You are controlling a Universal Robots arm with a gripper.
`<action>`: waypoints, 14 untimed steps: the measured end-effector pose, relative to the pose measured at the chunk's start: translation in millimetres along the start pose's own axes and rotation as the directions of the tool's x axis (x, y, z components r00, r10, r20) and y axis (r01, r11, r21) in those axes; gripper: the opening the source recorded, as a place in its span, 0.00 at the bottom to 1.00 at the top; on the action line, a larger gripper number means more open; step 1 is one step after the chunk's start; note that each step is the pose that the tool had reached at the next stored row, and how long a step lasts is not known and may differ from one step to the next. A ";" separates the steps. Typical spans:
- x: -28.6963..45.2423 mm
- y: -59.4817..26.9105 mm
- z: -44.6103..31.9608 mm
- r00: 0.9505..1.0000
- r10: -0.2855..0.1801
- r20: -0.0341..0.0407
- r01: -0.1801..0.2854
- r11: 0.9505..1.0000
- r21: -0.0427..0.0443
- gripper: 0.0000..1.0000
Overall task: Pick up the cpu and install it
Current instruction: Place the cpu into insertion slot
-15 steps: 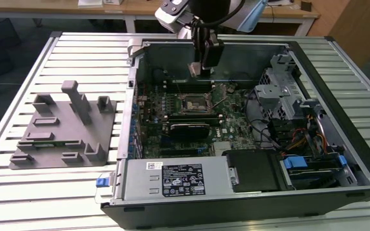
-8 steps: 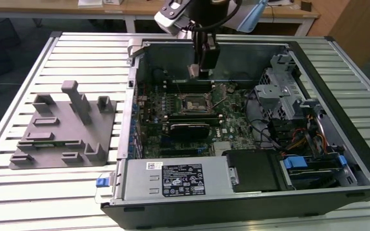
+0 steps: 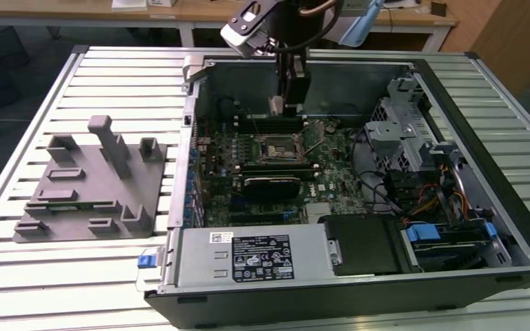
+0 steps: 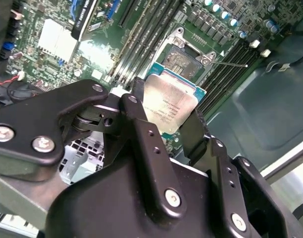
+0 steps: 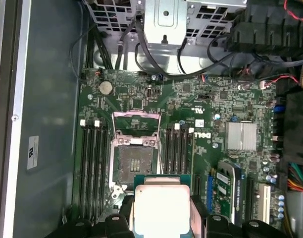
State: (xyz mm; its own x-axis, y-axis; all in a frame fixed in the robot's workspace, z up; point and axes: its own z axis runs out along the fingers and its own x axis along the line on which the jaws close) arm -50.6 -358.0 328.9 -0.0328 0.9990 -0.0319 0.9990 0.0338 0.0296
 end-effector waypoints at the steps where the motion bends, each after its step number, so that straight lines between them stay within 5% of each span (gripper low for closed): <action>1: 0.8 0.0 1.1 1.000 0.002 -0.001 -0.002 1.000 0.000 0.53; 14: 3.7 -0.1 6.6 1.000 0.015 -0.001 -0.015 1.000 0.000 0.53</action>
State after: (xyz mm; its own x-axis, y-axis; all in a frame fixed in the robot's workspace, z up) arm -50.6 -354.5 322.2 -0.0183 0.9994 -0.0304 0.9994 0.0192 0.0296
